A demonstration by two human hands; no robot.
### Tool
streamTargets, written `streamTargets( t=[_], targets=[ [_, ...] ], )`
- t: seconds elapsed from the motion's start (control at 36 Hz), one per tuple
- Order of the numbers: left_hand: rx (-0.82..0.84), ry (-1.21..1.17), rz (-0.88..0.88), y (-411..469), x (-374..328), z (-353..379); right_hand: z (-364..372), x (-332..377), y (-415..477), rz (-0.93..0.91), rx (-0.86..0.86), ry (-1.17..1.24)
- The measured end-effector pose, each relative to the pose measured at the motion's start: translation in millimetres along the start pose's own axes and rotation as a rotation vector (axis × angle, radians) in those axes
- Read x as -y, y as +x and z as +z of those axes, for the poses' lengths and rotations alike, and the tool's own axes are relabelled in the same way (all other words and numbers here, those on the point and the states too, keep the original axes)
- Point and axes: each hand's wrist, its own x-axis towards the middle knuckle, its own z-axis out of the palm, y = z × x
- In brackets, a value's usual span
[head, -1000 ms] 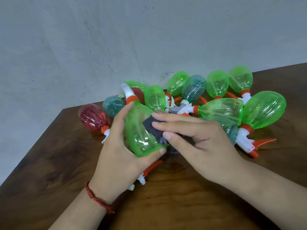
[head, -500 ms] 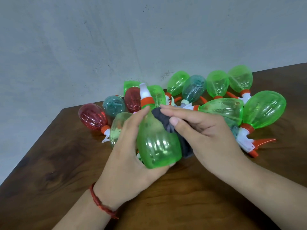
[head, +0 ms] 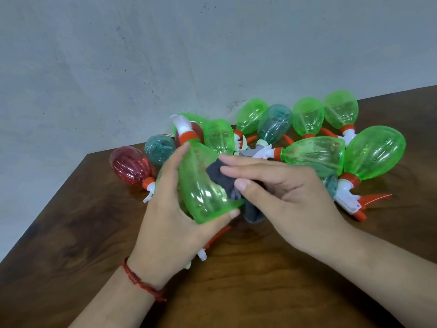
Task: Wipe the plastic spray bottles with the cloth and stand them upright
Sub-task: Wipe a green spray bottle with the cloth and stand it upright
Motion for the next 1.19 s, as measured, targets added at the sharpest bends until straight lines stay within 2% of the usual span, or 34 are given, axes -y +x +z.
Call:
streamTargets(
  t=[0.11,0.25,0.44,0.64,0.83,0.94,1.11,1.19],
  targets=[
    [-0.069,0.003,-0.081,1.3,-2.0,-0.8,6.1,0.0,-4.0,-0.094,0.028,-0.161],
    [-0.030,-0.001,-0.048,0.9,-0.2,1.7,4.2,-1.1,-2.9,-0.107,0.011,-0.196],
    [0.113,-0.042,0.110,-0.8,1.7,3.0,-1.3,4.7,6.8,0.122,-0.071,0.118],
    [0.144,-0.272,0.061,-6.2,-4.0,-0.8,-7.7,8.1,16.0,0.238,-0.158,0.490],
    [0.229,-0.162,0.070,0.1,1.3,0.7,-6.6,0.4,10.7,0.153,-0.119,0.297],
    [0.125,-0.068,0.092,-1.8,-3.7,2.3,-5.5,3.1,7.3,0.077,-0.060,0.196],
    [-0.065,-0.068,-0.053,2.3,-3.9,-1.9,2.2,2.6,-1.6,-0.065,0.019,-0.117],
    [-0.086,-0.115,-0.106,3.2,-2.8,-2.7,6.7,3.5,-5.1,-0.208,0.048,-0.237]
  ],
)
